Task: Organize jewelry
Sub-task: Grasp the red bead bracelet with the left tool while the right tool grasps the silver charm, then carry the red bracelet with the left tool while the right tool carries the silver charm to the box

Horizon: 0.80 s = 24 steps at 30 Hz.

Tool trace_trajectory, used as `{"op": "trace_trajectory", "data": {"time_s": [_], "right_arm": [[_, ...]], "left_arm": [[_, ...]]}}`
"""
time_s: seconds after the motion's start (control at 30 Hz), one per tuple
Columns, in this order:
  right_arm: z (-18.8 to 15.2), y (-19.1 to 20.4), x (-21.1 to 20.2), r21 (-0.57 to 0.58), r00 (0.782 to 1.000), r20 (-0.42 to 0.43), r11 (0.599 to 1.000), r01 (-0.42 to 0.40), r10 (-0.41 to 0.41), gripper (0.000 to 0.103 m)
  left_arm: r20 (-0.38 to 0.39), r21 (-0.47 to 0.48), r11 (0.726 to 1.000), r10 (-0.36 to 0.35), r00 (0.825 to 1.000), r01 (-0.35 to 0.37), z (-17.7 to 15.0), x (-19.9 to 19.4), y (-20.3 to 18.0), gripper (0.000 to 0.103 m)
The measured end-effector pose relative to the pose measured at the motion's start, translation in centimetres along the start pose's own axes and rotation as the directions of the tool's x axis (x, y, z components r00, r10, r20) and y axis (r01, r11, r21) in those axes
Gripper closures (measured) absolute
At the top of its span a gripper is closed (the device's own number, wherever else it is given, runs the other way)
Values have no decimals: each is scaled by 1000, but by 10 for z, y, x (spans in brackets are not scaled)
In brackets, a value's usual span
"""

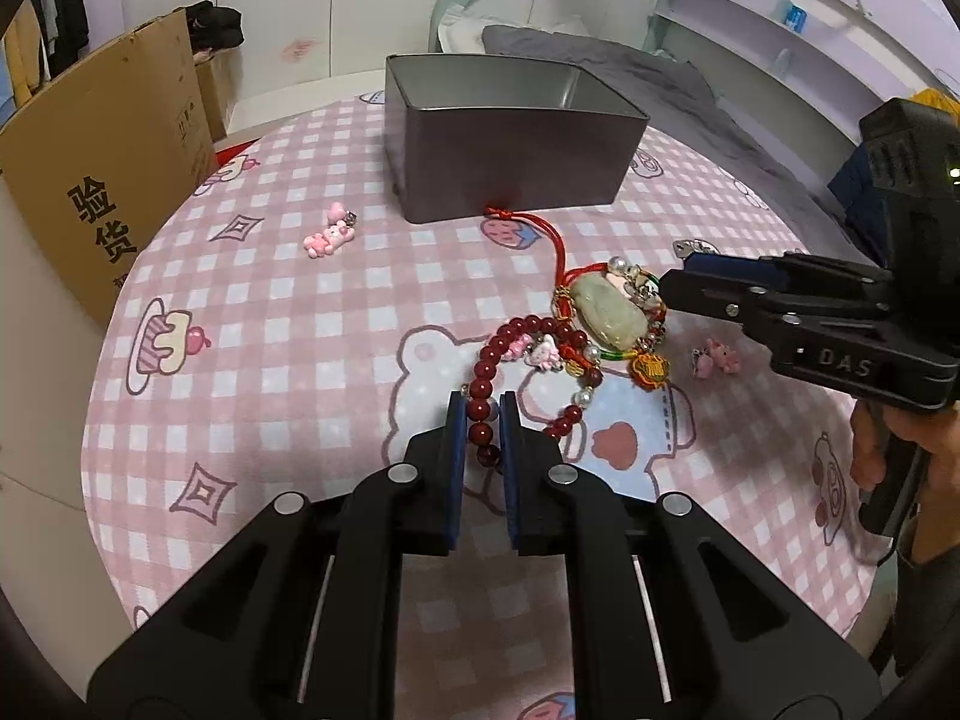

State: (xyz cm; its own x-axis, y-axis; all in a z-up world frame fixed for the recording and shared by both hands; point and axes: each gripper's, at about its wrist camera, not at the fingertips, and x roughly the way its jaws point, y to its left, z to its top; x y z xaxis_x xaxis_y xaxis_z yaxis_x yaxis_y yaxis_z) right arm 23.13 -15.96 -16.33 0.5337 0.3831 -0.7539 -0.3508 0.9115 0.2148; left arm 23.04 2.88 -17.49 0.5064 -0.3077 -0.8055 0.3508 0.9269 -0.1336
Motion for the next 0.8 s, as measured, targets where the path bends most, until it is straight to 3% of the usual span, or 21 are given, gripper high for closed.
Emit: {"op": "trace_trajectory", "data": {"time_s": [0.1, 0.3, 0.5, 0.8], "right_arm": [[3, -2, 6, 10, 1000, -13, 1000, -10, 10, 84], [5, -7, -5, 20, 1000, 17, 1000, -12, 12, 84], [4, -24, -23, 54, 999, 49, 998, 11, -14, 84], [2, -57, -42, 136, 996, 83, 990, 32, -44, 84]], "left_arm": [[-5, -4, 1000, -13, 1000, 13, 3, 3, 2, 91], [-18, -6, 1000, -29, 999, 28, 9, 8, 2, 91], [44, -22, 998, -49, 998, 50, 16, -3, 4, 92], [130, -50, 971, -227, 965, 235, 32, -32, 9, 92]]}}
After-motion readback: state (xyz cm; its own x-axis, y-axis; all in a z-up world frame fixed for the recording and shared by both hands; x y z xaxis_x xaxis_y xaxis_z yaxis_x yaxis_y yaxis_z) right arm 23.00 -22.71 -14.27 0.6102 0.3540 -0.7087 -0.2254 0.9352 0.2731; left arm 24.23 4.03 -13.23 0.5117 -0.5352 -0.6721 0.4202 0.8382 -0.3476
